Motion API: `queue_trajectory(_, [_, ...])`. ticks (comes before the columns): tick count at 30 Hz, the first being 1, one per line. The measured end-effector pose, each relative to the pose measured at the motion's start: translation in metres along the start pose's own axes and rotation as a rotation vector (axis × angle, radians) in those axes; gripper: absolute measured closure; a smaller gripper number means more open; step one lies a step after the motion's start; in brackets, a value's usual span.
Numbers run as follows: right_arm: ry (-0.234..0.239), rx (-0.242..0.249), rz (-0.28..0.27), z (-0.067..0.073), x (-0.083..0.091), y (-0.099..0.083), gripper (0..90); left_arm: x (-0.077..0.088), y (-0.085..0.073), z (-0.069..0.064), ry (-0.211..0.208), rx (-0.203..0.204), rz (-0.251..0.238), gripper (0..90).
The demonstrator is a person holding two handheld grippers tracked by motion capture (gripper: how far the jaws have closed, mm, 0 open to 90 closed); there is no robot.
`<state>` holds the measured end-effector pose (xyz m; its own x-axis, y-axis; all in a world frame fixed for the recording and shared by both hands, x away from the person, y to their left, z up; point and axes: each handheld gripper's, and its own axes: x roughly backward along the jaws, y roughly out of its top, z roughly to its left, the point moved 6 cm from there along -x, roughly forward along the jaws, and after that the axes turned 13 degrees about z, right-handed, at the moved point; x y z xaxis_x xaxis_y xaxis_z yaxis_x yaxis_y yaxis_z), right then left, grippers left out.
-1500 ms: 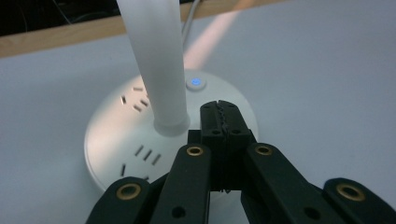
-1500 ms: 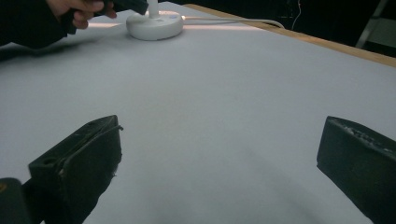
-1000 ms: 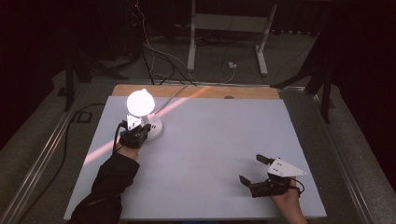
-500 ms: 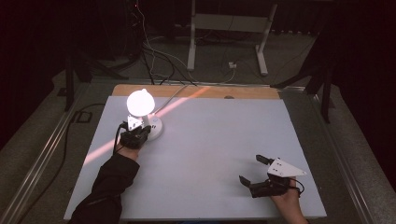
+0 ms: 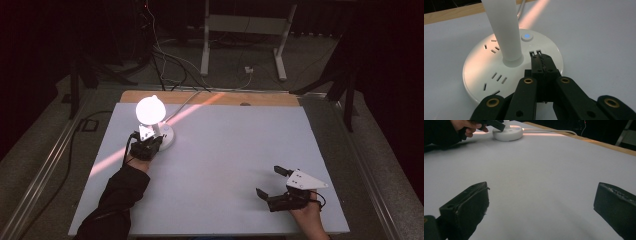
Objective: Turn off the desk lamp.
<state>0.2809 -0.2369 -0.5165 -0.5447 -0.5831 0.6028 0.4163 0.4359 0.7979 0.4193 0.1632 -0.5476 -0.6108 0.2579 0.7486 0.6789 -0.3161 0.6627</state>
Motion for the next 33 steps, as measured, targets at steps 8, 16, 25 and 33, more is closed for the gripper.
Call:
queue_trajectory(8, [0.001, 0.006, 0.009, 0.001, -0.002, 0.0, 0.0, -0.001, 0.001, 0.001, 0.001, -0.001, 0.006, 90.0])
queue_trajectory(16, [-0.001, 0.0, 0.0, 0.0, 0.0, 0.0, 0.0, 0.013, 0.009, 0.002, -0.012, 0.021, -0.037, 90.0])
queue_trajectory(25, [-0.002, 0.006, 0.003, 0.0, 0.0, 0.0, 0.0, 0.028, 0.014, -0.005, -0.04, 0.018, -0.065, 86.8])
queue_trajectory(33, [0.0, -0.002, -0.006, -0.001, 0.001, 0.0, 0.0, 0.043, 0.016, -0.009, -0.085, 0.034, -0.077, 76.1])
